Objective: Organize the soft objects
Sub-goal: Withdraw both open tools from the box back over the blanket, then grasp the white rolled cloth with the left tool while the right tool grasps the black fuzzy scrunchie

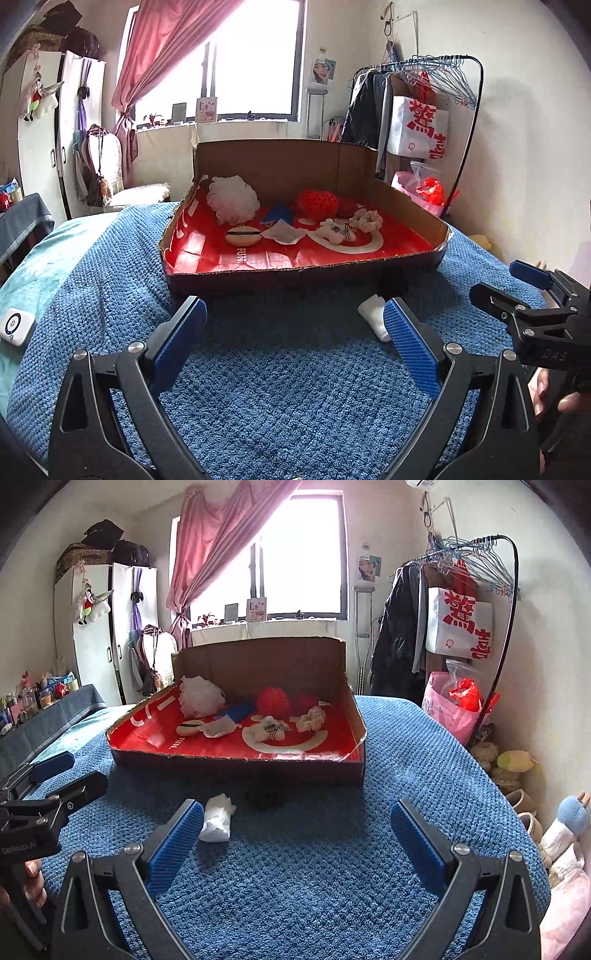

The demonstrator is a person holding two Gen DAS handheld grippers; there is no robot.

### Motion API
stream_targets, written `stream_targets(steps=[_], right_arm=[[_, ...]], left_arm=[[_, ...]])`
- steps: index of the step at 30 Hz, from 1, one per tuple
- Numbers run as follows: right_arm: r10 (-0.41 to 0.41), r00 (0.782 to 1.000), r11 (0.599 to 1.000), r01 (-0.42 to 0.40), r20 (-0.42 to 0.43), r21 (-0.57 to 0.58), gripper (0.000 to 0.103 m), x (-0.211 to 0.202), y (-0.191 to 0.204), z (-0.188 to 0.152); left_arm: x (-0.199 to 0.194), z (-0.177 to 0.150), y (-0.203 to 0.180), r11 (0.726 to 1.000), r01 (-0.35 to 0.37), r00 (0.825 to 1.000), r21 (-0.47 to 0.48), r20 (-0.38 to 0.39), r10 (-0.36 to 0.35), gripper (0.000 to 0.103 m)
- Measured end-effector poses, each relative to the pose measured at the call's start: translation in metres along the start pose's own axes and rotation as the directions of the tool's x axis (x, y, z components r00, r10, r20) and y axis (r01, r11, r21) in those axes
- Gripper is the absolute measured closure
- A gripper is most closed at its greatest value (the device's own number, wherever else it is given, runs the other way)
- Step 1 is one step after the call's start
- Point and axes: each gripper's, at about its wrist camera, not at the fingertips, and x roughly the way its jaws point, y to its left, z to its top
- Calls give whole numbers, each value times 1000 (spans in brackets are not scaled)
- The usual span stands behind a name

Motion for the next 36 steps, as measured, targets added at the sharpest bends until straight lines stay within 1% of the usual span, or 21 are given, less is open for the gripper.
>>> stream_targets(steps=[6, 14, 16, 20, 23, 25, 27, 28, 31, 33, 34, 36], right_arm=[[2, 999, 1000, -1, -38, 11, 0, 10, -2, -12], [12, 997, 1000, -10, -77, 23, 0, 21, -5, -15], [12, 996, 1000, -10, -86, 25, 0, 24, -6, -16], [24, 995, 999, -21, -101, 33, 0, 30, -10, -13], [62, 991, 997, -57, -118, 47, 0, 37, -18, -8], [122, 982, 991, -113, -144, 68, 0, 46, -26, -2], [184, 967, 981, -170, -176, 92, 0, 58, -35, 3], [218, 955, 974, -199, -202, 110, 0, 67, -40, 5], [306, 917, 949, -271, -257, 163, 9, 91, -48, 10], [352, 892, 933, -308, -284, 188, 12, 104, -51, 14], [366, 884, 927, -321, -290, 192, 14, 109, -50, 15], [390, 868, 919, -346, -306, 189, 15, 118, -47, 17]], left_arm=[[7, -7, -1, 1000, -8, 999, 0, -31, 8, 5], [15, -11, 2, 1000, -8, 998, -2, -66, 8, 5], [19, -11, 2, 1000, -4, 996, -1, -84, 4, 5], [27, -11, 2, 1000, 20, 993, -12, -117, -21, 5], [34, -8, -2, 998, 58, 988, -15, -142, -60, 5], [41, -5, -7, 995, 100, 981, -7, -167, -100, 5], [49, -1, -13, 989, 145, 970, -8, -195, -144, 5], [54, 0, -17, 986, 165, 964, -12, -208, -164, 5], [70, 5, -28, 977, 215, 946, -3, -247, -209, 7], [80, 7, -37, 973, 232, 937, 17, -274, -219, 20], [85, 7, -41, 970, 240, 931, 24, -288, -223, 23], [96, 7, -47, 965, 260, 916, 31, -324, -237, 29]])
